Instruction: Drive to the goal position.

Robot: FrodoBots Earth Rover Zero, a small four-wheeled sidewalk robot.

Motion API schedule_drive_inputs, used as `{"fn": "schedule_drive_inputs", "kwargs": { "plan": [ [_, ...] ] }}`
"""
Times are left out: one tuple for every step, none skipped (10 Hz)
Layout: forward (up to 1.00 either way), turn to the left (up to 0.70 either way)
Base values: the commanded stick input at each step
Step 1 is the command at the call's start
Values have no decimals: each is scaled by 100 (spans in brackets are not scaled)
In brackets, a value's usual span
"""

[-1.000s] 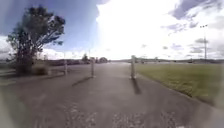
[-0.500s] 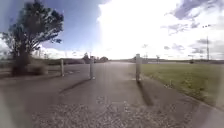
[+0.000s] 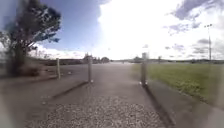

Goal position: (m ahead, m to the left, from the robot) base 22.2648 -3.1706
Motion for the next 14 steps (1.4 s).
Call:
{"fn": "schedule_drive_inputs", "kwargs": {
  "plan": [
    [100, 0],
    [100, 0],
    [100, 0],
    [100, 0],
    [100, -1],
    [100, -17],
    [100, -34],
    [100, -16],
    [100, -6],
    [100, -6],
    [100, -19],
    [100, -27],
    [100, -13],
    [100, 0]
  ]
}}
